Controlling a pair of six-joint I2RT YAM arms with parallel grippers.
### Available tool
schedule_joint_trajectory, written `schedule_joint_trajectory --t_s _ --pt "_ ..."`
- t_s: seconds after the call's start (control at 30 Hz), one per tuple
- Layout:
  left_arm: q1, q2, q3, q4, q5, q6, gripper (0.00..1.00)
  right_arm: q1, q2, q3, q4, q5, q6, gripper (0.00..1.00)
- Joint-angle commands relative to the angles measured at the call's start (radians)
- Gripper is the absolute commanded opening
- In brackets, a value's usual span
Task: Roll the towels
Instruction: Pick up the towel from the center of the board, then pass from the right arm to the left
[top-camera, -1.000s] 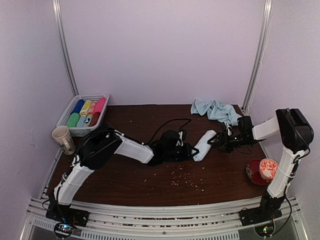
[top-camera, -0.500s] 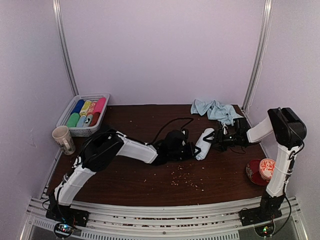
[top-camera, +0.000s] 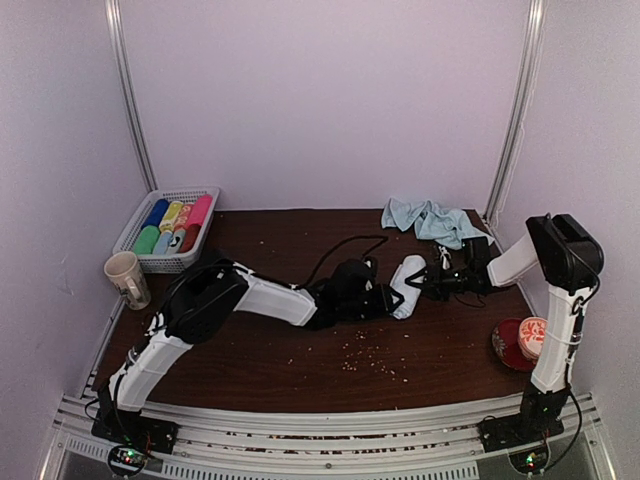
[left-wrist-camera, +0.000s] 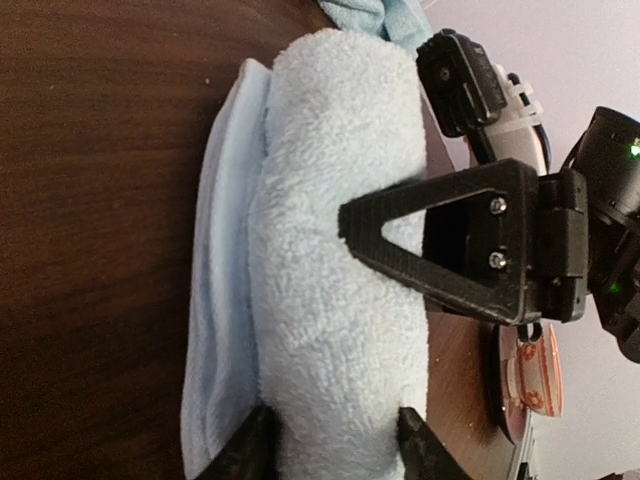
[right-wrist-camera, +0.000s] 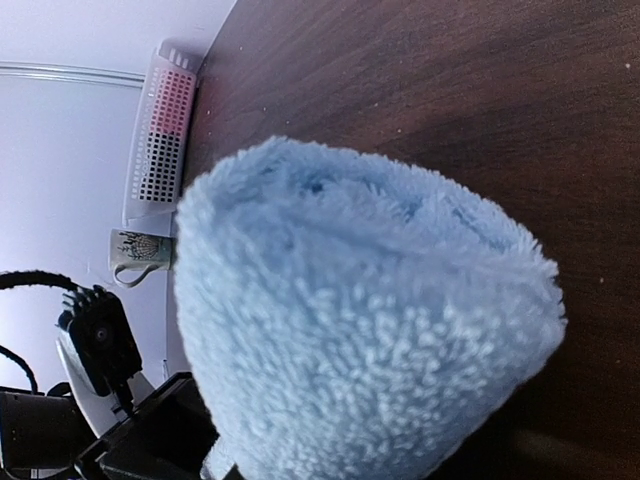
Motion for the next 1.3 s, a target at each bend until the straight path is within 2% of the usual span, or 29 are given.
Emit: schedule_joint_trajectory --t_s 0.0,0.2,0.4,0.5,0.67,0.8,0.93,1.27 --pt "0.002 0.001 -0.052 -0.191 -0.009 0.062 0.48 0.009 0.027 0.026 -0.065 0.057 -0.036 0.2" --pt "0.023 -0.125 -0.085 -0.235 -0.054 0.149 0.74 0.007 0.024 0.039 -0.089 0.049 -0.062 0.2" --pt "0.079 -0.152 -0.108 -0.212 -0.003 0.17 0.82 0.004 0.008 0.044 -0.059 0.008 -0.062 0.18" --pt "0.094 -0.145 -0.111 -0.186 0.021 0.178 0.84 0.004 -0.007 0.039 -0.016 -0.028 -0.049 0.14" --pt "0.111 -0.131 -0.125 -0.079 0.096 0.198 0.95 0.005 -0.065 0.026 0.09 -0.099 -0.007 0.1" --pt "0.126 -0.112 -0.126 0.025 0.203 0.207 0.98 0.007 -0.134 0.012 0.15 -0.135 -0.004 0.1" --pt "0.139 -0.118 -0.147 0.15 0.29 0.207 0.98 0.01 -0.181 0.011 0.128 -0.158 -0.05 0.09" --pt "0.17 -0.157 -0.208 0.507 0.495 0.21 0.98 0.021 -0.33 0.058 -0.142 -0.175 -0.299 0.09"
